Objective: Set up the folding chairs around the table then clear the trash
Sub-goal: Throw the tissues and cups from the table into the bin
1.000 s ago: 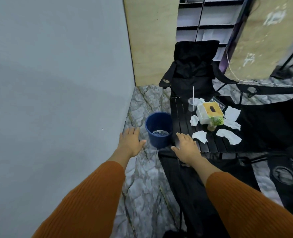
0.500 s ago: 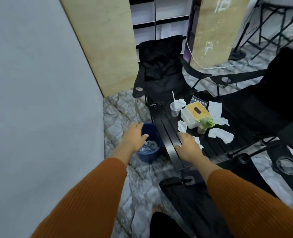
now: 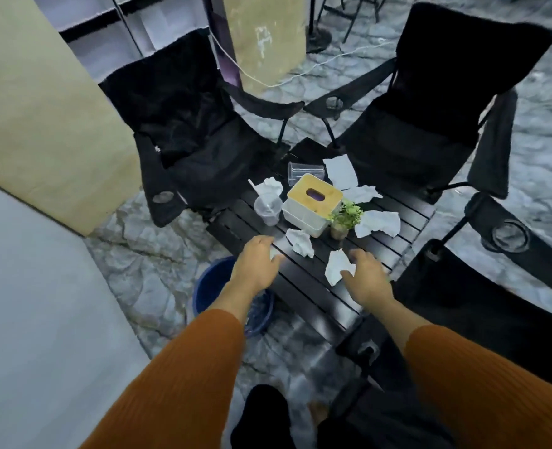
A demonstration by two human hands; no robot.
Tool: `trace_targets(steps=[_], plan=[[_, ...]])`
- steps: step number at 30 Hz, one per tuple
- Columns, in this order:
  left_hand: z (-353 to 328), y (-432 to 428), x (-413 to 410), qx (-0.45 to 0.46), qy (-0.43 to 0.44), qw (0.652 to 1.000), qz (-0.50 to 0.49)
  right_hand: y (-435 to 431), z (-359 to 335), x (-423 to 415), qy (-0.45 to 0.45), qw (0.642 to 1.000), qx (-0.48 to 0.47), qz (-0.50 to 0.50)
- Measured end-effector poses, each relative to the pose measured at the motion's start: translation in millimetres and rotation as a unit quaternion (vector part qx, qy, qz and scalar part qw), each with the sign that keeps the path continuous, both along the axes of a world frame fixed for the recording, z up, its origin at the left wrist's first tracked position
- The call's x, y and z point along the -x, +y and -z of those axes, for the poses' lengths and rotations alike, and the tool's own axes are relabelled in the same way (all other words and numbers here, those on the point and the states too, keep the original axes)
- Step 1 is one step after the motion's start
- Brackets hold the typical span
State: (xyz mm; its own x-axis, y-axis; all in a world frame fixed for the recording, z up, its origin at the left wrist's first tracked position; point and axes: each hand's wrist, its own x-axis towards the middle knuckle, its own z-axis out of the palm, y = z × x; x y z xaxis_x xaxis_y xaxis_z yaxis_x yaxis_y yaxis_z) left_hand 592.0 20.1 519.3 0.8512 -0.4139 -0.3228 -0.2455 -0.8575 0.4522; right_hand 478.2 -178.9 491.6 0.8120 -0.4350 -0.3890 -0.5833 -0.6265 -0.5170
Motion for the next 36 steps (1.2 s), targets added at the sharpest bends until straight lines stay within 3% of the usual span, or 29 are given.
trace_targets(steps=[7, 14, 18, 23, 25, 30, 36], plan=[[123.5, -39.3, -40.1, -0.005, 0.03, 0.998, 0.052, -8.1, 102.4, -17.8, 0.04, 0.996, 0.02, 0.083], [248.9, -84.7, -84.4, -0.006, -0.023, 0.996, 0.091, -25.8, 214.4, -47.7, 0.068, 0.995, 0.078, -0.014], [291.0, -100.6, -100.7, 0.001, -0.011, 0.995, 0.096, -37.6, 254.3, -65.9, 0.088, 0.993, 0.077, -0.032], [306.9, -97.2, -102.1, 0.069, -0.052, 0.991, 0.103, -37.6, 270.8, -72.1, 0.019, 0.997, 0.072, -0.006], [304.3, -84.2, -100.7, 0.106, -0.049, 0.991, 0.057, -28.7, 265.7, -73.7, -0.009, 0.999, 0.05, 0.012], [281.7, -7.9, -98.1, 0.192, -0.059, 0.965, -0.169, 25.8, 242.6, -95.2, -0.083, 0.996, -0.014, 0.008], [291.5, 116.5, -88.8, 0.135, -0.041, 0.953, -0.267, 142.1, 237.3, -129.7, -0.099, 0.986, -0.127, -0.036]])
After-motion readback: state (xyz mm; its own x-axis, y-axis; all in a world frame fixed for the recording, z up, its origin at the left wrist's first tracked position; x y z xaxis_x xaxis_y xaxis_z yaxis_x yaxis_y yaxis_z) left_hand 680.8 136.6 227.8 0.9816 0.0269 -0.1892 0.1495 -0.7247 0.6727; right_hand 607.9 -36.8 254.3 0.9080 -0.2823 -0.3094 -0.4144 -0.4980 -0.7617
